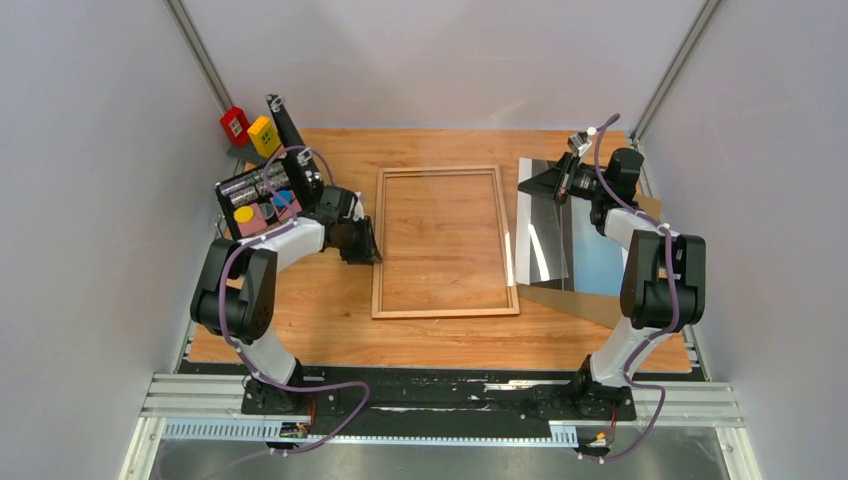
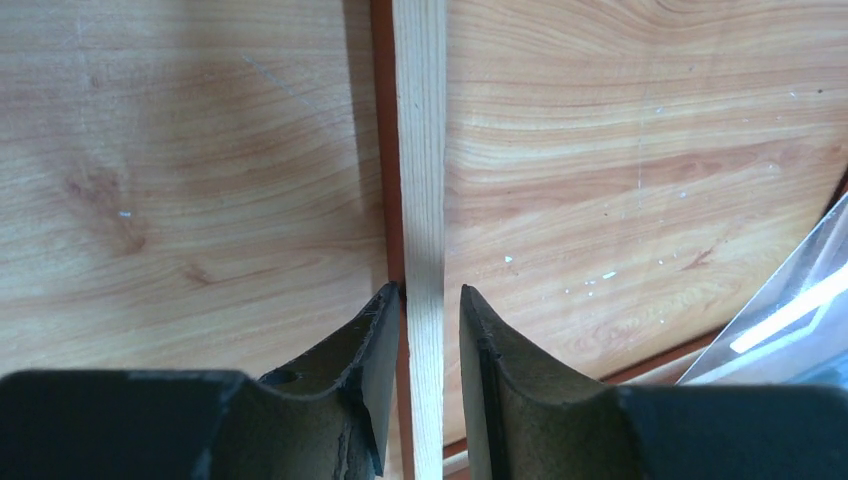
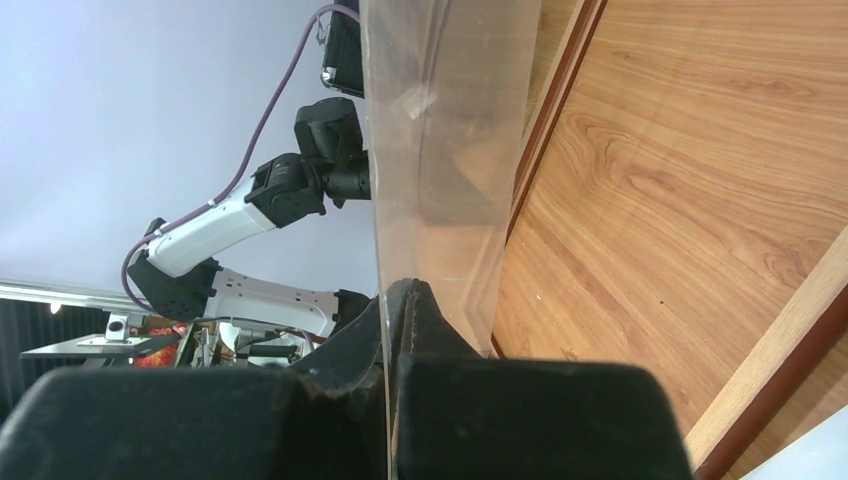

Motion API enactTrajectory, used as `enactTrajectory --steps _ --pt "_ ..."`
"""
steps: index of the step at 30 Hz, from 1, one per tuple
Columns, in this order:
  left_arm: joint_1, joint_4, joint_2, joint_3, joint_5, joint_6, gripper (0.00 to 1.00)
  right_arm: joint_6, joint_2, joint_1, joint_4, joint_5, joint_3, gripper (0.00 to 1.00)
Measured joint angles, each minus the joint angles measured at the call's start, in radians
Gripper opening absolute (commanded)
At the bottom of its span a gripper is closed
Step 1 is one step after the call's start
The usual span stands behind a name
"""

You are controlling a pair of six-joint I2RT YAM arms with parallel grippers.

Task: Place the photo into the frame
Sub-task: Place the photo frame item in the photo frame.

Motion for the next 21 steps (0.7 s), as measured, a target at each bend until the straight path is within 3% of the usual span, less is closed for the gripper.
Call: enactTrajectory --steps 10,21 --pt "0.000 -0.008 -0.066 -0.013 -0.011 0.027 0.78 -0.003 0.000 0.003 -0.003 0.011 0.000 0.00" --pt "0.000 -0.026 -0.103 -0.002 -0.012 0.123 0.98 0.053 0.049 0.058 0.063 0.054 0.000 0.00"
